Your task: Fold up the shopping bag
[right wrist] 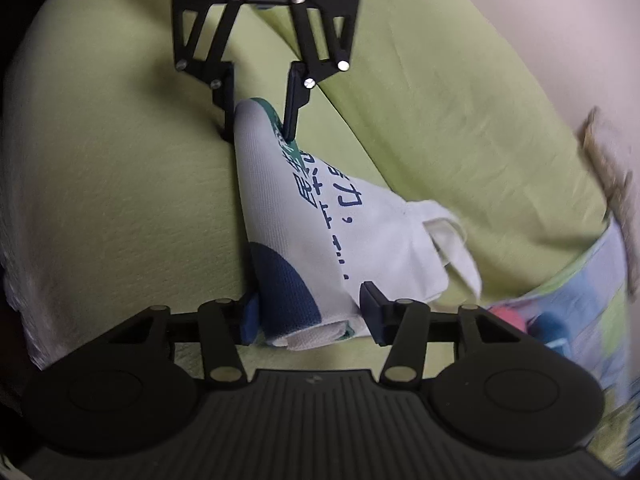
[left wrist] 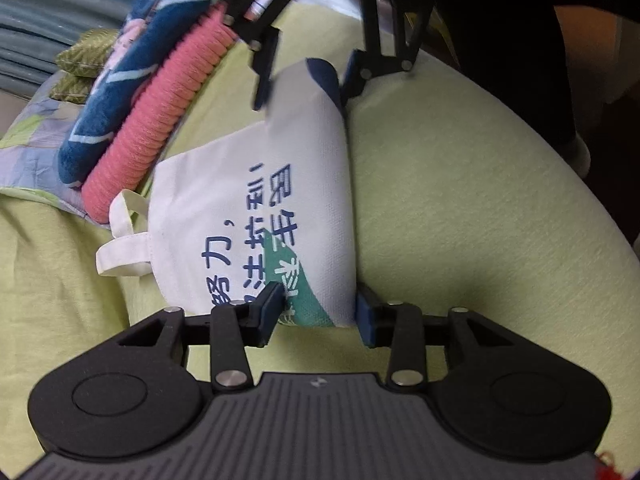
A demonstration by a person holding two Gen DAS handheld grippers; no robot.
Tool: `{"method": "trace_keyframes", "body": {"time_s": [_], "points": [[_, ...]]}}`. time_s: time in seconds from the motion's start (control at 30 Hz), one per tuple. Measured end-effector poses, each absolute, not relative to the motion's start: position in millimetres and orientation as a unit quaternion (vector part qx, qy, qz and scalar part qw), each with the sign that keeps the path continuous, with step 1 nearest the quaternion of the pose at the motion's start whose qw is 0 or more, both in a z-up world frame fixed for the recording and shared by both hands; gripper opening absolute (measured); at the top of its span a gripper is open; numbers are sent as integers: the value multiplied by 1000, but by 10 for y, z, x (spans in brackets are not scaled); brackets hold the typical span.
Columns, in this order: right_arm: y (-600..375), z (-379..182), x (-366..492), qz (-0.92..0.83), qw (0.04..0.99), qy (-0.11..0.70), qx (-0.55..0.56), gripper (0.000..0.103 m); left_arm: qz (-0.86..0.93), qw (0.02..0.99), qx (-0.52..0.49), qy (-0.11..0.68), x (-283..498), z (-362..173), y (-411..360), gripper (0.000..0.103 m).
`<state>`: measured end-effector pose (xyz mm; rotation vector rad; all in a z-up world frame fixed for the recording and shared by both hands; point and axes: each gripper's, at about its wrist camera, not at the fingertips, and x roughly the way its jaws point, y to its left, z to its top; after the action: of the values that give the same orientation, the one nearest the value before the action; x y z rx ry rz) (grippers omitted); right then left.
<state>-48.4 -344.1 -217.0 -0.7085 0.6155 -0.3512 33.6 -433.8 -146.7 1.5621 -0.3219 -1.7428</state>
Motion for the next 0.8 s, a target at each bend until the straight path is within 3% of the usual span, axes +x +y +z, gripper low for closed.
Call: {"method": "trace_keyframes", "body": {"time_s": [0.2,0.5,0.8], "points": [[-3569,-2094,-486,-155,899,296,-282,46,-707,391,582,-93,434,-1419,-4432,52],[-3722,-1857,-481,-156,926,314,-144,46,-727,415,546,20,514,-1233,-4605,51],[-3483,-1726,-659,-120,930,341,-71,46,-743,413,523,61,267,-1143,-4152,51]]}}
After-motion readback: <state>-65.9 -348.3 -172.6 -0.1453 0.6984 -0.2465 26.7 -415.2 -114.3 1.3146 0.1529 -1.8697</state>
